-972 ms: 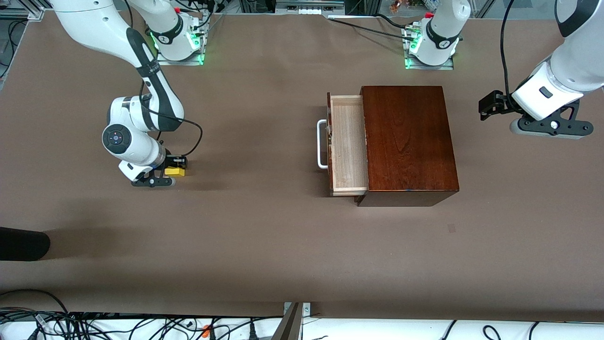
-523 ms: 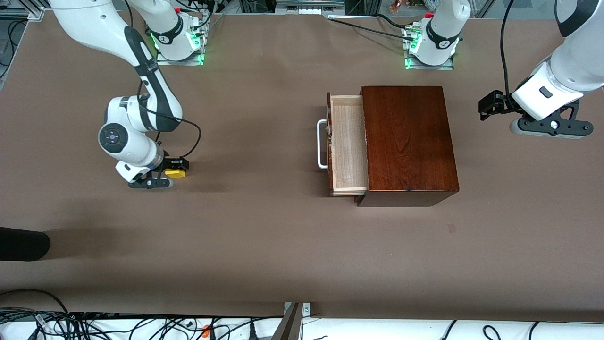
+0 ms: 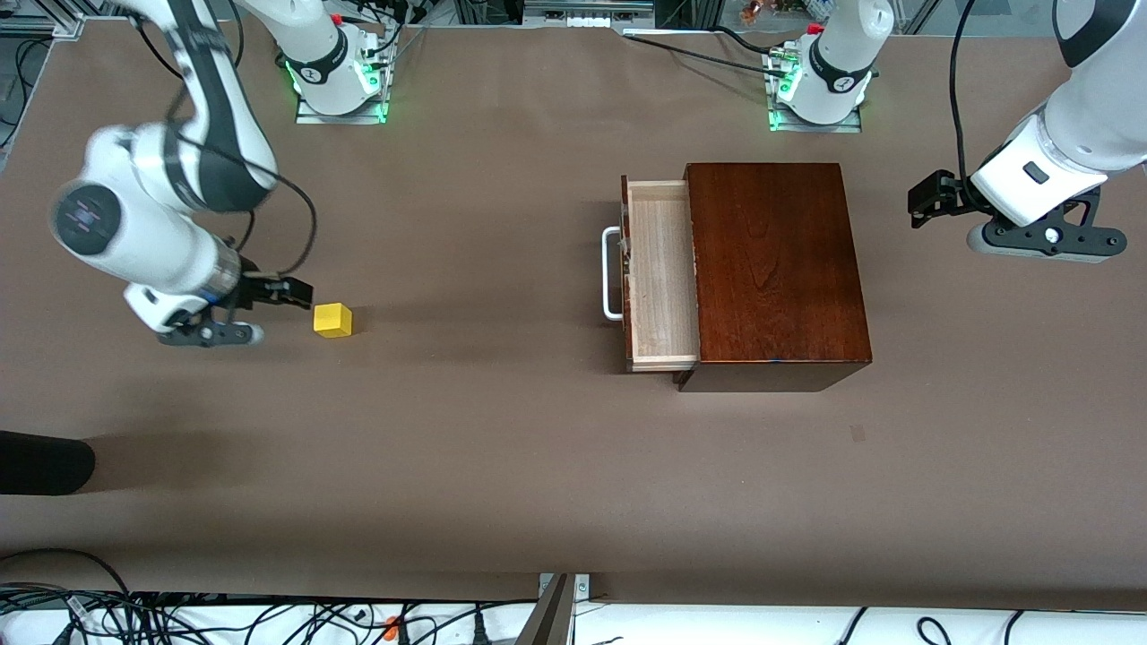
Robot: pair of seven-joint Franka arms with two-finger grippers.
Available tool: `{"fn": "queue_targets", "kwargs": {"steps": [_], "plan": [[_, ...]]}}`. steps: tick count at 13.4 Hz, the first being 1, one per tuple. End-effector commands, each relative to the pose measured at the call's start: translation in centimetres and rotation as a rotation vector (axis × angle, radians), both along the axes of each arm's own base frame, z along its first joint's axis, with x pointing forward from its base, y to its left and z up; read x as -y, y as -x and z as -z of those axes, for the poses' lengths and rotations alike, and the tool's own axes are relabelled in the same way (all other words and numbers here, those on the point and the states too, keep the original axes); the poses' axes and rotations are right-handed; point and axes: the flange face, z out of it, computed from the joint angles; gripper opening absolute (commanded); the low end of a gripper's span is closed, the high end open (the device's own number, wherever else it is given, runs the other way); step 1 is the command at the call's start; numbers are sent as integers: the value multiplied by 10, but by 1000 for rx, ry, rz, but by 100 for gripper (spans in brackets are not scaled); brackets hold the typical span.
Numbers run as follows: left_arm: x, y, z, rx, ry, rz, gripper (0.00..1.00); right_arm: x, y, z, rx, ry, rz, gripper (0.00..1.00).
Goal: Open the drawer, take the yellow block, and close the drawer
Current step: 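Raise the right gripper while the left gripper reaches the drawer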
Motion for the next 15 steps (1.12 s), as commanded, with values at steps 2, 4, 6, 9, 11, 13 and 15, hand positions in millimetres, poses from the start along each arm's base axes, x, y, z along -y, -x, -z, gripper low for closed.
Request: {"fn": "queue_targets", "kwargs": {"steps": [2, 4, 6, 9, 11, 13, 15], "plan": [[62, 11, 0, -54, 41, 162, 100, 6, 23, -84, -7, -13, -46, 100], [110, 17, 3, -77, 95, 371, 100, 6, 14, -132, -18, -4, -51, 100], [143, 17, 21, -128, 162, 529, 100, 7, 3, -144, -20, -2, -80, 100], [244, 24, 70, -212, 301, 857, 100, 11, 6, -155, -3, -8, -114, 100], [303, 30, 85, -138, 327, 980, 100, 10, 5, -156, 0, -9, -117, 100], [346, 30, 107, -30, 340, 1152, 100, 12, 5, -155, 1, -8, -116, 100], [382, 29, 146, 37, 387, 1319, 100, 9, 3, -169, 27, -3, -116, 100]]}}
